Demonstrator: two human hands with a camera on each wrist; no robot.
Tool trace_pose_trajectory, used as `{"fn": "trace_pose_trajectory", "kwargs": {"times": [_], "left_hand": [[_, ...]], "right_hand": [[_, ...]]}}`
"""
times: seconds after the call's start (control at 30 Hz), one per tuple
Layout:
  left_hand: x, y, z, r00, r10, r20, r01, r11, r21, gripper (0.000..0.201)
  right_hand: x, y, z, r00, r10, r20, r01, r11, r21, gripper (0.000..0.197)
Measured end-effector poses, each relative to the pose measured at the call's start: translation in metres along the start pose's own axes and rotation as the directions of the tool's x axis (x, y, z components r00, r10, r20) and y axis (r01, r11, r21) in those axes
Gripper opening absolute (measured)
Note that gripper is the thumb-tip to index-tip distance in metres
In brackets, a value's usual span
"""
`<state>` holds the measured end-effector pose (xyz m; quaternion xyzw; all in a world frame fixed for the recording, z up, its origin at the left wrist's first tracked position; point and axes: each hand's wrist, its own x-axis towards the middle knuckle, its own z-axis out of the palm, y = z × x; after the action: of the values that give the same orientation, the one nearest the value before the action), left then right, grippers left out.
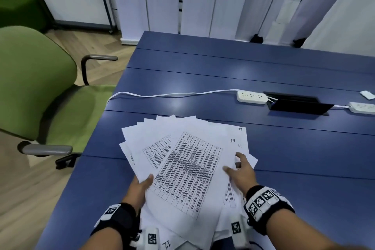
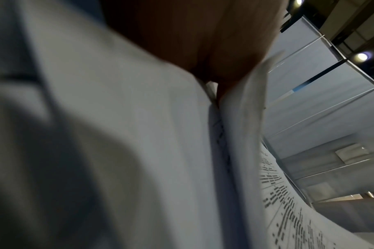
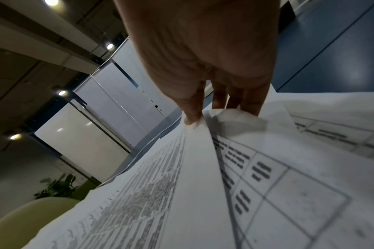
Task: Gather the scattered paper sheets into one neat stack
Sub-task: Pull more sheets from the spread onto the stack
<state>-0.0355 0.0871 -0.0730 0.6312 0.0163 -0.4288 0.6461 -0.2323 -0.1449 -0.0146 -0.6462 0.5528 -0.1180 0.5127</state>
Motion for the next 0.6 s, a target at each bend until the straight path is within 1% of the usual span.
{"fn": "trace_pose_trajectory", "kwargs": {"times": [0.07,0.13,0.17,0.2,0.3,0.33,0.4,0.43,0.53,0.57,0.6], "left_hand": [[0.0,0.0,-0.002,1.0,-0.011,0.016,0.011,1.0,0.016,0.033],[-0.001,0.001,-0.003,1.0,0.006,-0.004,-0.006,1.0,0.022,0.037],[-0.001,0.002,-0.002,1.0,0.019,-0.002,-0.019,1.0,0.017,0.044],[-0.001,0.003,-0.001,1.0,0.014,0.0,-0.014,1.0,0.005,0.049],[-0.003,0.008,0.003,1.0,0.012,0.003,-0.012,1.0,0.007,0.052],[-0.001,0.006,0.003,1.0,0.009,-0.007,-0.009,1.0,0.016,0.052],[0.003,0.003,0.002,0.999,0.025,-0.043,-0.023,0.998,0.053,0.05],[0.004,0.002,0.001,0.998,0.041,-0.056,-0.036,0.996,0.075,0.049],[0.002,0.003,0.004,0.994,0.088,-0.065,-0.081,0.991,0.105,0.048],[0.002,0.002,0.004,0.992,0.117,-0.055,-0.108,0.984,0.144,0.052],[0.002,0.001,0.005,0.992,0.122,-0.035,-0.114,0.977,0.178,0.061]], "right_hand": [[0.009,-0.004,0.004,0.995,-0.056,-0.076,0.048,0.993,-0.11,0.011],[0.02,-0.003,0.007,0.989,-0.076,-0.125,0.05,0.978,-0.201,0.033],[0.024,-0.004,0.007,0.99,-0.048,-0.13,0.021,0.979,-0.204,0.037],[0.029,-0.003,0.007,0.99,-0.031,-0.134,-0.001,0.973,-0.232,0.036],[0.035,-0.006,0.002,0.999,-0.002,-0.054,-0.018,0.93,-0.368,0.01],[0.038,-0.009,0.001,0.999,0.007,-0.04,-0.022,0.92,-0.391,0.009],[0.04,-0.014,0.004,0.999,0.019,-0.035,-0.031,0.927,-0.373,0.025],[0.039,-0.017,0.007,0.999,0.021,-0.04,-0.034,0.936,-0.349,0.029],[0.034,-0.029,0.027,1.0,0.019,-0.022,-0.025,0.951,-0.31,0.03],[0.031,-0.032,0.036,1.0,0.003,-0.002,-0.004,0.946,-0.324,0.032],[0.028,-0.035,0.046,1.0,-0.012,0.026,0.02,0.941,-0.337,0.034]]}}
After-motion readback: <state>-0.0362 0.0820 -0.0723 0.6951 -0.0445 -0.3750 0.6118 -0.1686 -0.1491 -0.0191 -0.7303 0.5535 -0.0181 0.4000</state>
